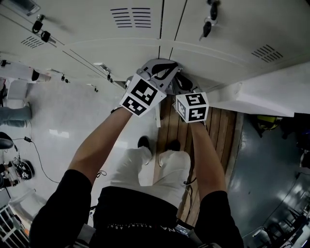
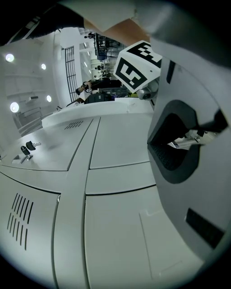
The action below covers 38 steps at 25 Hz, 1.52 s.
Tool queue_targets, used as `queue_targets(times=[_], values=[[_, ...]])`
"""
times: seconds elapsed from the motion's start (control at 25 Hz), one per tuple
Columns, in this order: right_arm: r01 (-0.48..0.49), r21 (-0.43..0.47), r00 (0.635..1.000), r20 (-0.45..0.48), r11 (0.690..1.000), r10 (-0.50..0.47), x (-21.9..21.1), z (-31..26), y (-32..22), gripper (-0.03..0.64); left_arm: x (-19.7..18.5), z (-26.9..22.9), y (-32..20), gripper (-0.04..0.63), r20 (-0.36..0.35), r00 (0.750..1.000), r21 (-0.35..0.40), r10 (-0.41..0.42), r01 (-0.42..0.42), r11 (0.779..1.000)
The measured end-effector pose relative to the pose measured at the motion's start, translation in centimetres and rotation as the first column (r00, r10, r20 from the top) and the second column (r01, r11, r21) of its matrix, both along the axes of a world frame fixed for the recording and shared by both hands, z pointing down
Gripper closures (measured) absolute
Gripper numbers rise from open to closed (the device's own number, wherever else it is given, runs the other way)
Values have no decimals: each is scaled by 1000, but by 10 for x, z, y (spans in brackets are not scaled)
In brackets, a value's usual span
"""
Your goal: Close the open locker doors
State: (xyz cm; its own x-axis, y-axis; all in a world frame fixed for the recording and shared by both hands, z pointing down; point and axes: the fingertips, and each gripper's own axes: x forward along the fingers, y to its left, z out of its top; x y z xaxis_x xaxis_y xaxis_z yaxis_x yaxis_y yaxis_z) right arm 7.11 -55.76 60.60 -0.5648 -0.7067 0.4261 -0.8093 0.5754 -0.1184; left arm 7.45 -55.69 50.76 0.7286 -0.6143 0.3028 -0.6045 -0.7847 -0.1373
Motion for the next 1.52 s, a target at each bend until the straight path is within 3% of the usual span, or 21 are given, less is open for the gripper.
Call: queue_targets(times=[0.24, 0.44, 0.56, 0.8, 0.92, 1.0, 1.4, 1.52], values=[[-37, -147, 998, 38, 989, 43, 27, 34, 14, 568, -1, 2, -1, 575, -7, 1000, -22, -4, 4, 1000], [-30, -345, 974, 202, 938, 105, 28, 68, 21, 556, -1, 2, -1, 575, -19, 1000, -32, -7, 6, 999], [-5, -435, 934, 319, 900, 159, 24, 80, 20, 508, -1, 3, -2, 575, -21, 1000, -30, -7, 6, 1000], [33, -539, 827, 488, 841, 281, 19, 89, 10, 502, -2, 3, -1, 575, -24, 1000, -28, 3, -4, 1000], [64, -577, 767, 550, 815, 329, 15, 92, 4, 502, -2, 3, -1, 575, -26, 1000, -30, 6, -6, 1000], [68, -593, 746, 564, 802, 354, 13, 95, 2, 502, -2, 3, -1, 575, -25, 1000, -31, 9, -10, 999], [70, -610, 730, 570, 789, 376, 3, 98, -4, 528, -2, 2, -2, 575, -41, 999, -46, 11, -13, 999], [41, -602, 757, 540, 797, 369, 2, 97, -6, 565, -2, 1, -1, 575, -49, 999, -51, 11, -13, 999]])
